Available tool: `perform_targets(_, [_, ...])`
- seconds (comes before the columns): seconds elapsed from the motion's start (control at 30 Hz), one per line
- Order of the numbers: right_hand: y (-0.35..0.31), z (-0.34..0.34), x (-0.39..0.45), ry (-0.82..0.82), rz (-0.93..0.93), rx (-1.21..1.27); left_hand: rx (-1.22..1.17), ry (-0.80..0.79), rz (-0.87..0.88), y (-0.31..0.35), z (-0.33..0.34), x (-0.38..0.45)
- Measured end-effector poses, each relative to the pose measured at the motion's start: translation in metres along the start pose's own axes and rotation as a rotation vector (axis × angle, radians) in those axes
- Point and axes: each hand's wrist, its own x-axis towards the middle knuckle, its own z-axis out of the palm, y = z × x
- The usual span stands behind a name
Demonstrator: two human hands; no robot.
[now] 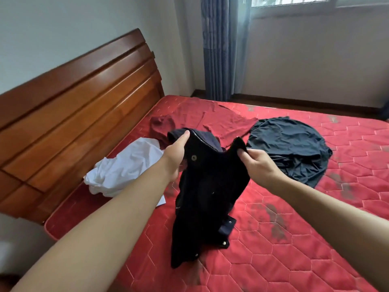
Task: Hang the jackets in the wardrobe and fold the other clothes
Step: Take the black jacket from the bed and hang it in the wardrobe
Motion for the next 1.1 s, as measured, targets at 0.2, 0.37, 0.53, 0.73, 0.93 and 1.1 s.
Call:
perform_targets(0.2, [-0.069, 0.018, 0.004, 0.071, 0.213, 0.469, 0.295, -0.398, 0.184, -0.005, 0.009, -0.028])
perform_targets(0.37, [-0.110, 0.014, -0.002, -0.054, 0.260, 0.860, 0.557, 0.081, 0.756, -0.018, 0.023, -0.032])
perform_targets(0.53, [-0.140, 0.004, -0.012, -0.147, -0.075, 0.688, 0.265, 0.389, 0.879, -0.003, 0.032, -0.035])
perform_targets(0.73, [-0.099, -0.039, -0.009, 0.050, -0.417, 0.027, -0.052, -0.024, 0.359, 0.031, 0.020, -0.056])
perform_targets(0.93, [-0.075, -0.043, -0.008, -0.439, 0.082, 0.193, -0.211, -0.386, 0.164, 0.054, 0.023, -0.062])
perform_targets(1.1, [-0.083, -0.041, -0.016, -0.454, -0.013, 0.345, -0.246, -0.498, 0.160, 0.069, 0.017, -0.065])
